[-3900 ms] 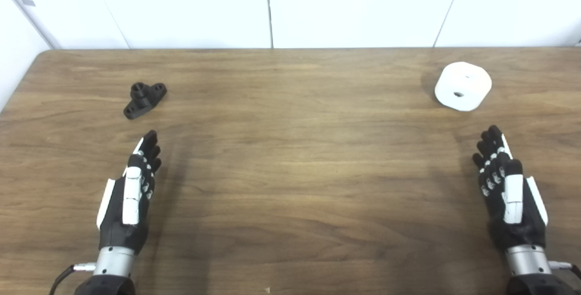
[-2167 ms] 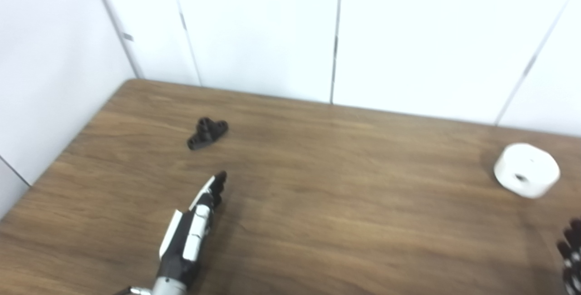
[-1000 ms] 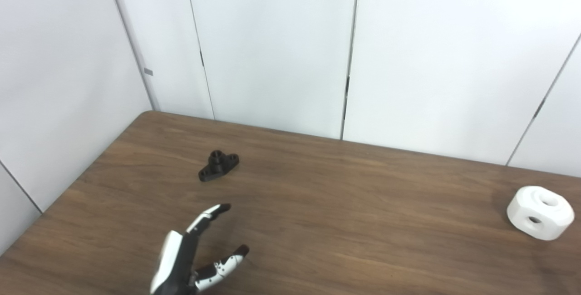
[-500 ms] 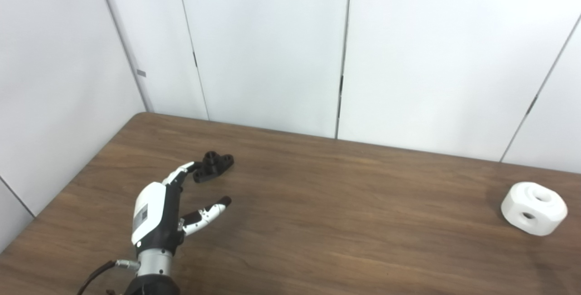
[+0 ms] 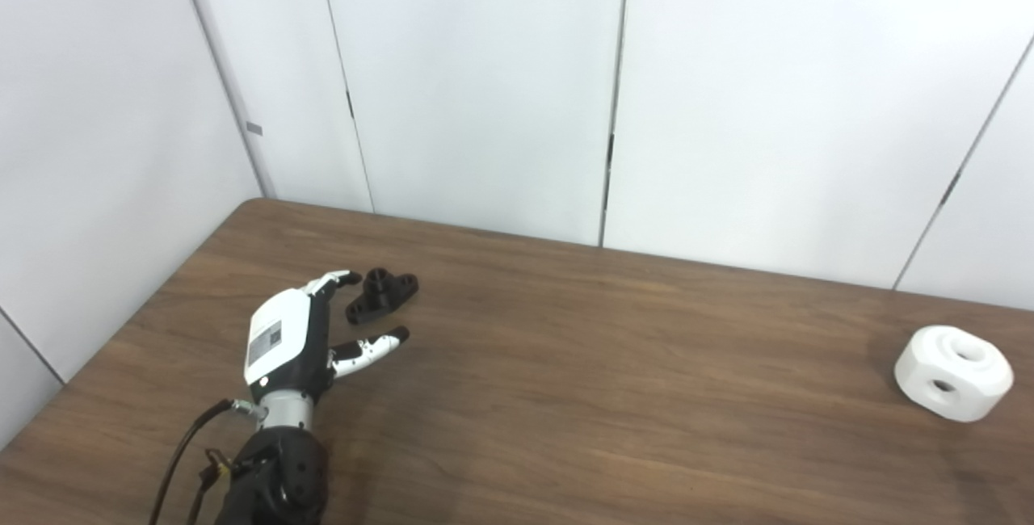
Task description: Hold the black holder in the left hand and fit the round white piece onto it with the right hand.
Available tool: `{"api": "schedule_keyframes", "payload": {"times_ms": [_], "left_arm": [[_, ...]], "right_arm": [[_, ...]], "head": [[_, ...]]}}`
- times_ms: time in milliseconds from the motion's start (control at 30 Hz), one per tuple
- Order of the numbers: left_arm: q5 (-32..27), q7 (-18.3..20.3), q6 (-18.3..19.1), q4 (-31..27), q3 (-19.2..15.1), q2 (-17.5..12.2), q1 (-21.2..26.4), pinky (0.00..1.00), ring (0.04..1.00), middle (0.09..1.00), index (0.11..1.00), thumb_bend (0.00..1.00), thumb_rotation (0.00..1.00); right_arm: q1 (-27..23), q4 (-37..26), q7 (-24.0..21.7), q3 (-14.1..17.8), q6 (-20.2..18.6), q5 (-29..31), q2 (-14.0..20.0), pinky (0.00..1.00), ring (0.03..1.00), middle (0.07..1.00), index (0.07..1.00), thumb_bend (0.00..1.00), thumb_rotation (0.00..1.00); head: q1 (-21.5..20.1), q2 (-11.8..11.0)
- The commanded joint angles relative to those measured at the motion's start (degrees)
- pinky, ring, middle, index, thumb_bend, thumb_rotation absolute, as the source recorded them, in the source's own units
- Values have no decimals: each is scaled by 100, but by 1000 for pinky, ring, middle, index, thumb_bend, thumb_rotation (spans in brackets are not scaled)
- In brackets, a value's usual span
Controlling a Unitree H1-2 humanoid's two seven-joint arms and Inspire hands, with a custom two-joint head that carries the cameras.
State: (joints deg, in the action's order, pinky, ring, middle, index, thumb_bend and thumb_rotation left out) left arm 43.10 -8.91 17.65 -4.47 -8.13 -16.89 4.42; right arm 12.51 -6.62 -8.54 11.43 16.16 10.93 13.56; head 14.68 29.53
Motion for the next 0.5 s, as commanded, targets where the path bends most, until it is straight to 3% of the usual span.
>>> {"api": "schedule_keyframes", "payload": {"times_ms": [0,233,467], "left_arm": [[134,-255,-30,109,13,-234,341,839,857,825,773,884,410],[188,-411,-27,715,193,-482,667,900,870,830,765,873,401],[209,-602,123,977,265,-551,768,937,897,844,755,872,397]], "right_arm": [[120,253,-36,-68,20,83,-71,1000,1000,970,994,765,987],[132,185,6,-74,-66,2,-100,1000,989,961,983,751,988],[118,224,20,-65,-26,-40,-115,1000,981,953,980,750,988]], "head": [[-2,17],[-7,26],[-3,38]]}}
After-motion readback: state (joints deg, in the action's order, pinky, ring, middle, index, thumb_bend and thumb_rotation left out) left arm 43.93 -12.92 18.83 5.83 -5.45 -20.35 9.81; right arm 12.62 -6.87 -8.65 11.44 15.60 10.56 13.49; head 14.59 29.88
